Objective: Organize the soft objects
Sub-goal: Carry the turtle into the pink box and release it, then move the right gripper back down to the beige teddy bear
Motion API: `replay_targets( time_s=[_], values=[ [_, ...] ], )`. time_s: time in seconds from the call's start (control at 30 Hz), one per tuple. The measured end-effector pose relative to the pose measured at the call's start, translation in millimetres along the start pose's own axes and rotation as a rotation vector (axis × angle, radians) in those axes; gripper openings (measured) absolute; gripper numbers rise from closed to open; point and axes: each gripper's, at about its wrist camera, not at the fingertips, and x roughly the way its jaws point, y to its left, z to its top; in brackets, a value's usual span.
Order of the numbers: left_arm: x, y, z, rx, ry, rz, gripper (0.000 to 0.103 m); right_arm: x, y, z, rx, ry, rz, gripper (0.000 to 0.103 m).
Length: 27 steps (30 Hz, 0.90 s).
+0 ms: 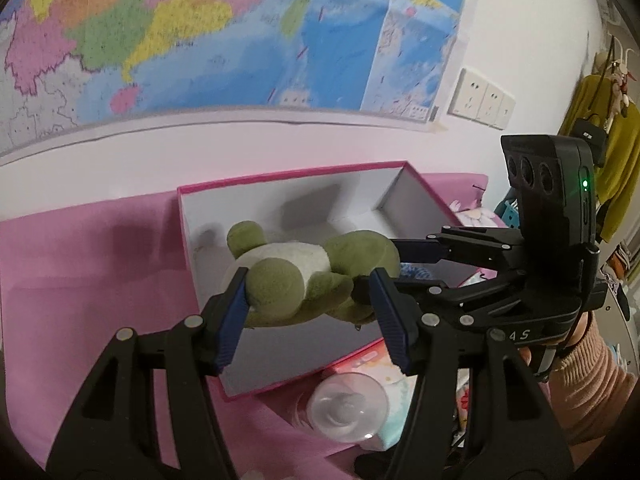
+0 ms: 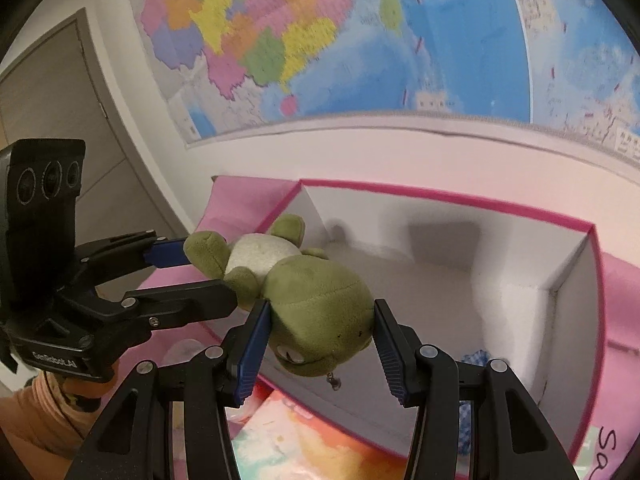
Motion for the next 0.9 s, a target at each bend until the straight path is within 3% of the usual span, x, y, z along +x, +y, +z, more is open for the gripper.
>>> replay_targets(
  time_s=[0.13,0.23,0.37,0.53,0.7,0.9],
  values=[
    [9.6,3.7,-3.5,-0.011,0.028,0.020,0.061,10.7,-4.2,-0.7,0.010,0.025,-0.012,0.055],
    [12.8,7.0,-3.6,-0.025,0.039,0.025,0.059,18.9,-11.2,0.2,0.044,0.043,-0.070,0.055],
    [-3.3,11.3,-4.7,-0.042,-0.001,0.053,0.059,6.6,-20.4,-4.2,0.097,0.024,-0.087,0.055],
    [-46.9,10.5,-16.6,-0.045,-0.075,0.043,0.059,-36.1,-9.2,-14.9,0.088,-0.035,-0.058,0.061],
    [-95.6,0.3,-39.3,-0.038,-0.158,0.014,0.070,-86.0,14.5,-30.5,0.054,-0.107,-0.022,0.067],
    [-116.8,-11.4,-73.4,-0.037,-0.148,-0.011,0.070,-127.4,44.0,-60.6,0.004,-0.121,0.013,0.068]
  ],
)
